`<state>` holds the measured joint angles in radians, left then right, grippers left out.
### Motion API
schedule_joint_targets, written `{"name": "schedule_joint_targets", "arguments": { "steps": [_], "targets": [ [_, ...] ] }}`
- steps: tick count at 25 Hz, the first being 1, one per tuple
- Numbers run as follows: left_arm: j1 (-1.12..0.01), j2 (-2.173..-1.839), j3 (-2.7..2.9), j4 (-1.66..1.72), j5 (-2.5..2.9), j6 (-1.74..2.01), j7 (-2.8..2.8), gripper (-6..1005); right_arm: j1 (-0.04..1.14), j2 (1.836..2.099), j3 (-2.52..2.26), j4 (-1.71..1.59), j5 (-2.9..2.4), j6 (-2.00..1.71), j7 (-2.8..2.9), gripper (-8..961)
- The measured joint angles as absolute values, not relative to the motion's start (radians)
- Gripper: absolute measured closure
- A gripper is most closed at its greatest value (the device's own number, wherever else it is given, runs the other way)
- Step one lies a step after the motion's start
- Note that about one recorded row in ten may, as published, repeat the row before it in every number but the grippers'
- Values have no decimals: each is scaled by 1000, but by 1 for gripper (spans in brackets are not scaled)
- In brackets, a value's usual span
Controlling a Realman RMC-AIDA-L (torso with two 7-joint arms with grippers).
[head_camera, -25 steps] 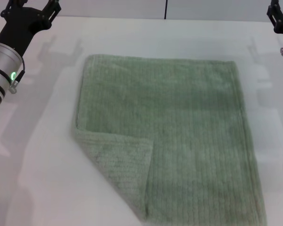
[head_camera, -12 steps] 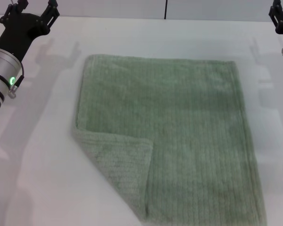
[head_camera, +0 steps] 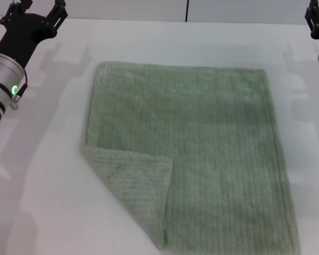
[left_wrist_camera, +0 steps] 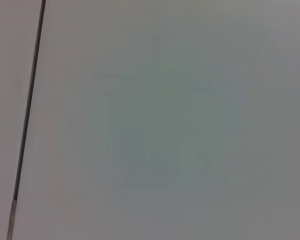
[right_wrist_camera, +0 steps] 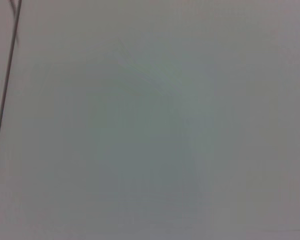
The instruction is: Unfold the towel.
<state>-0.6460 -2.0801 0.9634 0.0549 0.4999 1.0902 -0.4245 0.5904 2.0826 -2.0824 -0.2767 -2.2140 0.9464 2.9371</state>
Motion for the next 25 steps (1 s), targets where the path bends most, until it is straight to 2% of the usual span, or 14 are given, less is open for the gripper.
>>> {"name": "schedule_joint_targets", "arguments": {
  "steps": [4,14,20,22,25],
  "targets": [
    [-647,-2080,963,53,500,1093,-426,210,587,2084,-2084,-285,-2214,930,2938,289],
    [-647,-2080,968,54,500,1095,-430,214,572,2074,-2049,-513,-2221,607,2865,625],
    [-643,-2080,968,53,501,1095,-427,216,458,2085,-1866,-889,-2217,257,2540,872],
    [-643,-2080,967,53,500,1095,-431,217,424,2087,-1764,-1045,-2216,-3,2459,954],
    [-643,-2080,968,52,500,1097,-433,218,425,2084,-1685,-1116,-2219,-192,2450,955]
  ]
}}
